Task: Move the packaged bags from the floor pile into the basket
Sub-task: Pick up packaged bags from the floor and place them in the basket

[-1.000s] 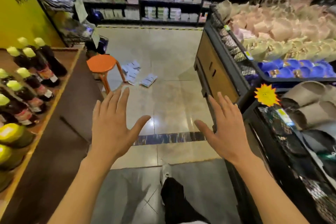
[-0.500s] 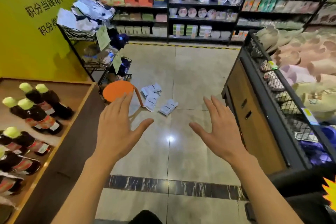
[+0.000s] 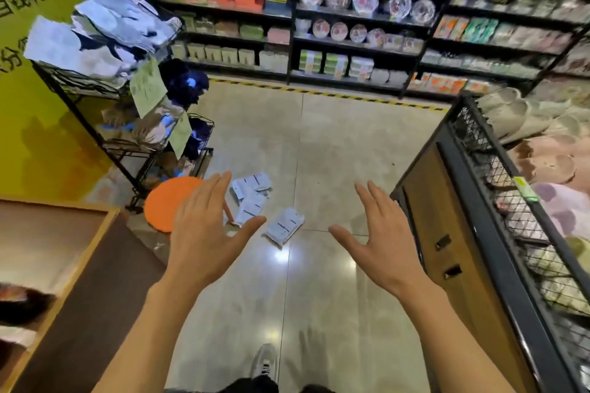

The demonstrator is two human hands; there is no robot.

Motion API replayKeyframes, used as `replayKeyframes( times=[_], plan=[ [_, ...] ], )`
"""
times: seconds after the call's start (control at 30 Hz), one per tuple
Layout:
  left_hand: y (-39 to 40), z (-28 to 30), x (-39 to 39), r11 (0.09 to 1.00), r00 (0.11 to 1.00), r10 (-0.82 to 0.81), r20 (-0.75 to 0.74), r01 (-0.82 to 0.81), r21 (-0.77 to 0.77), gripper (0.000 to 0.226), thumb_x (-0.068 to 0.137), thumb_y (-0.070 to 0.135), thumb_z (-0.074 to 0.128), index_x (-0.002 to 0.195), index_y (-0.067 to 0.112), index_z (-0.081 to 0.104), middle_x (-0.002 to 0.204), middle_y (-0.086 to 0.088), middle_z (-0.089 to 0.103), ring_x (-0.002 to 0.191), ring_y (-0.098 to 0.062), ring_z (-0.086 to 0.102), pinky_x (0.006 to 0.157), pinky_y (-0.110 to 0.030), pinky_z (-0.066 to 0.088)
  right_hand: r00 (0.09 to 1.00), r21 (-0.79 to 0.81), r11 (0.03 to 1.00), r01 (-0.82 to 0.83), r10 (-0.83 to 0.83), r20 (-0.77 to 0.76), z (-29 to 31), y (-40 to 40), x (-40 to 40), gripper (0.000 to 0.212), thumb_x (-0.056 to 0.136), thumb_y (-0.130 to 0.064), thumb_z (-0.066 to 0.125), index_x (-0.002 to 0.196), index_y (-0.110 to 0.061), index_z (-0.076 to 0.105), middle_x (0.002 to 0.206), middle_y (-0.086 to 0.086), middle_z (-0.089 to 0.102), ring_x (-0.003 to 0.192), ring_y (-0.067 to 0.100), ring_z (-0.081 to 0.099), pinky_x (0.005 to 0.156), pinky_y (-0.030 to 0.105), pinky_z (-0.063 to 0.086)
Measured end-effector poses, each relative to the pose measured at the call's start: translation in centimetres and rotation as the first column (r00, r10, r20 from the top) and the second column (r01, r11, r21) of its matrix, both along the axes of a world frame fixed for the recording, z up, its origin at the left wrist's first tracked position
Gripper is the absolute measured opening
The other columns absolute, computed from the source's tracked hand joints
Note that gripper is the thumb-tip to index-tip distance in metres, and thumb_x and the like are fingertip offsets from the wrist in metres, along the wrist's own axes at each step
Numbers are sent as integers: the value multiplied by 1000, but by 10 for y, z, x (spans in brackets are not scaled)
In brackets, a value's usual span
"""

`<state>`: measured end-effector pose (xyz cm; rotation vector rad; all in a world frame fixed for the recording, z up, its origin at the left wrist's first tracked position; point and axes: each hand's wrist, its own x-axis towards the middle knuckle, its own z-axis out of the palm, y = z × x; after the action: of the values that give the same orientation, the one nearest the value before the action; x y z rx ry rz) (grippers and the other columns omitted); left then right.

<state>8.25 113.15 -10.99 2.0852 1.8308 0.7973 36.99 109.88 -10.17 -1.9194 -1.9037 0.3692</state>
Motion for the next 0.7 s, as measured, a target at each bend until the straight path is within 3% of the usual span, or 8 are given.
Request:
replayKeyframes(
  times=[0.27,0.37,0.53,0.7],
  plan=[
    [151,-29,13,991,992,-78,96,87,-100,94,86,72,56,163,24,29,169,2,31,156,-20,26,124,-45,24,1000,-58,998,21,-21,-14,-14,141,26,101,87,-86,37,166,-29,12,175,1,7,161,20,6,131,44,9],
    [206,-42,24,984,994,-92,62,101,-146,97,86,80,48,164,28,23,171,5,24,158,-16,21,125,-43,21,999,-81,996,24,-26,-22,-31,193,38,103,84,-87,32,166,-28,14,175,3,9,161,21,8,130,43,9],
    [298,-61,47,980,996,-90,-16,86,-179,95,91,76,53,165,26,21,172,5,21,158,-15,18,122,-30,13,999,-124,992,19,-23,-33,-60,291,59,103,83,-87,30,166,-27,15,175,4,10,161,21,10,128,37,6],
    [387,-74,65,979,998,-50,-48,40,-201,92,88,74,49,164,27,25,171,5,24,156,-14,19,120,-28,12,998,-197,980,-41,32,-48,-77,390,74,96,92,-72,47,166,-25,10,175,3,5,162,20,6,128,36,6]
  ],
)
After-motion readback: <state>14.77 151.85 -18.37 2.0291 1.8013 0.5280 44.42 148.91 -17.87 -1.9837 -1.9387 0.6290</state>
